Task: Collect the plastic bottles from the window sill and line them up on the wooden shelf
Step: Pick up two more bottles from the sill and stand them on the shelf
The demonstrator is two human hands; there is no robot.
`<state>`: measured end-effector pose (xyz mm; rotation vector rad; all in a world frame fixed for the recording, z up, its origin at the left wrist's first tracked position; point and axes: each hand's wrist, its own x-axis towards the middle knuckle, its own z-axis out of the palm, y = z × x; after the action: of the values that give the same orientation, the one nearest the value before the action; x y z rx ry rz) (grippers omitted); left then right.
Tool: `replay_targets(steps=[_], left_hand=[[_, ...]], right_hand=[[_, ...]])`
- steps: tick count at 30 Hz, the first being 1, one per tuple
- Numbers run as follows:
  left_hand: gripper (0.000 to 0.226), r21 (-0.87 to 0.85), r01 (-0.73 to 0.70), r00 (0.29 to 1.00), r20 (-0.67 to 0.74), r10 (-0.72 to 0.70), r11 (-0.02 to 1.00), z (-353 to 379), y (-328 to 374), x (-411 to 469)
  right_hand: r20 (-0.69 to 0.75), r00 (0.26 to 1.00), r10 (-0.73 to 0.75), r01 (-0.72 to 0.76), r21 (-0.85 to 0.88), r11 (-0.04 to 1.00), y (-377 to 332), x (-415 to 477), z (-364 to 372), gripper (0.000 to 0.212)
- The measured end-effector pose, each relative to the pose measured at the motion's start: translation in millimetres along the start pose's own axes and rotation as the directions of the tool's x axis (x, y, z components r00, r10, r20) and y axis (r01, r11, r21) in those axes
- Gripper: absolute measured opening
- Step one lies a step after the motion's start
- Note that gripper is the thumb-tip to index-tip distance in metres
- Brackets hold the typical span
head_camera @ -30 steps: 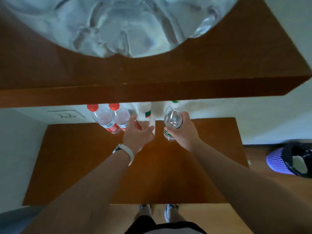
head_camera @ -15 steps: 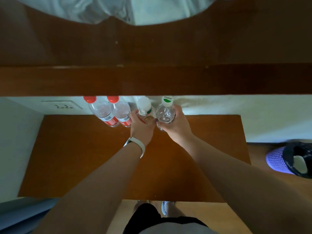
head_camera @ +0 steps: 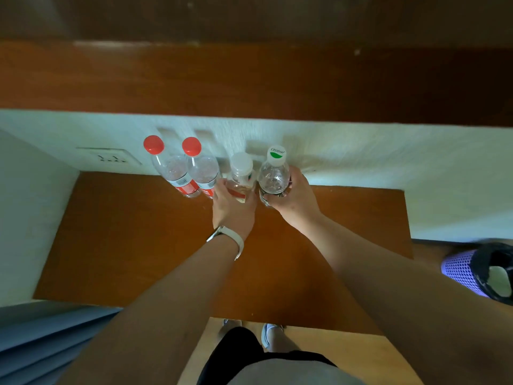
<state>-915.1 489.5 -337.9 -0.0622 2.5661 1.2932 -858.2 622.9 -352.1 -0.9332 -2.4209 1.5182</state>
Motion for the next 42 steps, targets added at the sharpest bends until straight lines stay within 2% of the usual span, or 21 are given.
replay_targets(steps=[3, 8, 14, 24, 27, 31, 35, 39, 42], left_hand=[[0.062, 0.028, 0.042, 0.998, -0.040, -0.041, 0.999, -3.3, -1.6, -3.0], [0.053, 0.000, 0.057, 0.996, -0.063, -0.057, 0.998, -4.5, -2.0, 2.1], [0.054, -0.021, 0.054, 0.996, -0.068, -0.055, 0.998, 2.2, 0.5, 6.1], [0.067, -0.036, 0.057, 0.998, -0.027, -0.058, 0.998, -4.1, 3.2, -8.7], [0.068, -0.029, 0.036, 0.999, -0.016, -0.036, 0.999, -13.3, 0.5, -16.3], [0.054, 0.101, -0.091, 0.996, 0.005, 0.091, 0.991, -34.8, -4.4, -31.0], [0.050, 0.255, -0.270, 0.962, 0.047, 0.267, 0.928, -62.6, -3.1, -45.2], [0.055, 0.419, -0.371, 0.926, 0.105, 0.362, 0.829, -93.7, -1.8, -54.7], [0.050, 0.515, -0.447, 0.886, 0.144, 0.440, 0.731, -115.3, 1.9, -56.1]], right_hand=[[-0.029, 1.000, 0.002, -0.002, -0.008, 1.000, -0.9, -0.5, 3.8, 0.078], [-0.036, 0.999, -0.012, 0.011, -0.033, 0.999, -1.2, 2.1, 8.6, 0.072], [-0.045, 0.998, -0.032, 0.030, -0.043, 0.999, -1.1, 9.7, 11.8, 0.070], [0.056, 0.996, -0.067, 0.074, -0.127, 0.989, -0.7, -4.6, -5.7, 0.076], [0.083, 0.993, -0.086, 0.100, -0.175, 0.980, 0.9, -15.1, -20.0, 0.071], [0.099, 0.987, -0.127, 0.149, -0.267, 0.952, -5.2, -31.3, -34.9, 0.061], [0.137, 0.953, -0.269, 0.300, -0.326, 0.896, -26.5, -47.0, -45.3, 0.049], [0.248, 0.862, -0.443, 0.507, -0.410, 0.758, -51.2, -59.4, -54.4, 0.044], [0.333, 0.812, -0.479, 0.583, -0.472, 0.661, -69.2, -63.2, -57.5, 0.044]])
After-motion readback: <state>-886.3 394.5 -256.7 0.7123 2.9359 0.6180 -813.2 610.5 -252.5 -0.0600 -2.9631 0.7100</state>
